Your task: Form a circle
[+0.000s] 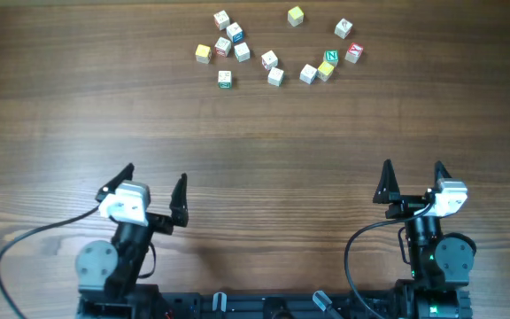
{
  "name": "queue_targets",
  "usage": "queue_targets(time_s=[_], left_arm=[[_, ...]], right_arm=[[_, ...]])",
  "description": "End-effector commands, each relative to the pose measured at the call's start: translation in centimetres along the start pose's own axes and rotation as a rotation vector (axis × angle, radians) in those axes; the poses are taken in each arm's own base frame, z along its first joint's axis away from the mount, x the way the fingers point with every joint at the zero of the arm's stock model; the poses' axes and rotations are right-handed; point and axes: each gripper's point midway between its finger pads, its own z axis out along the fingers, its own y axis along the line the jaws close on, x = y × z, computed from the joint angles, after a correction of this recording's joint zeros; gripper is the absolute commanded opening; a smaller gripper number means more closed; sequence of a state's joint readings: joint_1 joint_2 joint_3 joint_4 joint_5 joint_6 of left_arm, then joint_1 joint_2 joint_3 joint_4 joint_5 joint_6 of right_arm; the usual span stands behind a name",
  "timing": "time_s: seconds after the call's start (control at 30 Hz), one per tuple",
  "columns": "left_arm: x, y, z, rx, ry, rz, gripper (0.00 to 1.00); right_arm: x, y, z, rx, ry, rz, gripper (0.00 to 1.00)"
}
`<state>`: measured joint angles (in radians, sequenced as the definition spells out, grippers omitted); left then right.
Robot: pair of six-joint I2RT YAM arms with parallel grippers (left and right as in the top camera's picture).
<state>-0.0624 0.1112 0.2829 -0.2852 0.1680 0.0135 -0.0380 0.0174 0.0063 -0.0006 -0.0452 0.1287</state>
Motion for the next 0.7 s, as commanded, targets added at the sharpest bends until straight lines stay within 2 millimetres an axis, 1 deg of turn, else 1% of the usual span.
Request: queue_targets(time_s=[0.0,0.13,0.2,0.23,0.33,0.47,0.57,0.6,0.67], left_arm=[[-3.8,-0.6,-0.1,0.025,0.019,-0.045,1.0],[-6.8,-1.6,0.6,0.07,0.091,-0.098,1.0],[-8.8,-2.2,1.2,0.104,0.137,-0.109,1.0],[-9.4,-2.2,1.6,0.106,0.159,-0.116,1.0],[-11.6,-2.0,3.6,0.096,0.267,-0.165,1.0],[-13.2,-1.6,7.0,0.085,0.399,-0.199,1.0],[-14.4,-1.7,8.8,0.085,0.475,-0.212,1.0],[-15.2,-2.1,9.7,0.099,0.5,-0.214,1.0],[-16.4,-4.1,11.3,0.195,0.51,-0.223,1.0]], right_arm=[[-0.2,0.4,-0.1,-0.022,-0.008,-0.015,1.0],[-0.2,0.4,-0.1,-0.022,-0.008,-0.015,1.0],[-0.2,0.4,-0.1,-0.022,-0.008,-0.015,1.0],[-0.2,0.4,-0.1,-0.022,-0.008,-0.015,1.0],[-0.2,0.4,-0.1,-0.022,-0.008,-0.015,1.0],[-0.2,0.4,-0.1,-0.022,-0.008,-0.015,0.99],[-0.2,0.4,-0.1,-0.022,-0.008,-0.015,1.0],[-0.2,0.4,-0.1,-0.022,-0.008,-0.015,1.0],[-0.2,0.4,-0.1,-0.022,-0.008,-0.015,1.0]])
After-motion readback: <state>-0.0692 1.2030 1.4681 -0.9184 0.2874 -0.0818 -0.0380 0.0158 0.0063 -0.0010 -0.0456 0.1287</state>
